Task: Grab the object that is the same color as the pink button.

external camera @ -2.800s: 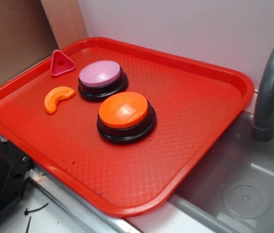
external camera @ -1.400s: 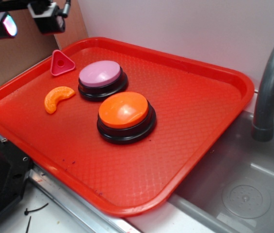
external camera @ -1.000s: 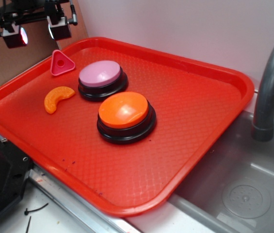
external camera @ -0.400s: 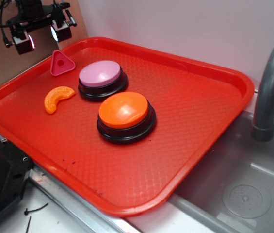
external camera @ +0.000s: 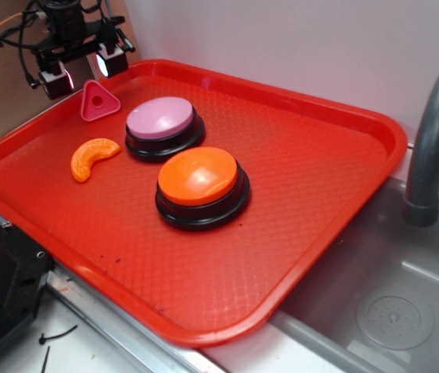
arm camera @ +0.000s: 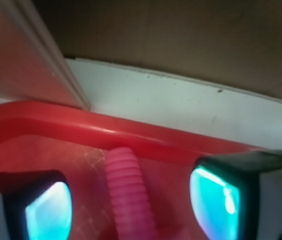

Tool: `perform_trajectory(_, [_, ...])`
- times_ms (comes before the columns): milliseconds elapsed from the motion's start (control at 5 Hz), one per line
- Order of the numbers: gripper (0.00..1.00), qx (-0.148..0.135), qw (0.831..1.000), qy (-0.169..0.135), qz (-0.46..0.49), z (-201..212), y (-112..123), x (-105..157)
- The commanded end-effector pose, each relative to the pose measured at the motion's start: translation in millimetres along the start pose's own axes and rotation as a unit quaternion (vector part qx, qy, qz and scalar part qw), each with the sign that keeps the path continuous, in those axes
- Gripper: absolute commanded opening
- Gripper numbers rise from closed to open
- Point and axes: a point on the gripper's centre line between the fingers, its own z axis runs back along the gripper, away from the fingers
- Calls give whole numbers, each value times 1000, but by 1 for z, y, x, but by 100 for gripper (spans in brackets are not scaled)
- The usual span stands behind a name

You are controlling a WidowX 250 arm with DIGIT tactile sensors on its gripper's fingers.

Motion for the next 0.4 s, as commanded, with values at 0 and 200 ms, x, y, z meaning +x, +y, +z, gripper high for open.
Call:
perform_trajectory(0, [100,-29,997,59,-26,0,8,-6])
perform_trajectory(200, [7,-48,996,75,-28,-2,10,-8])
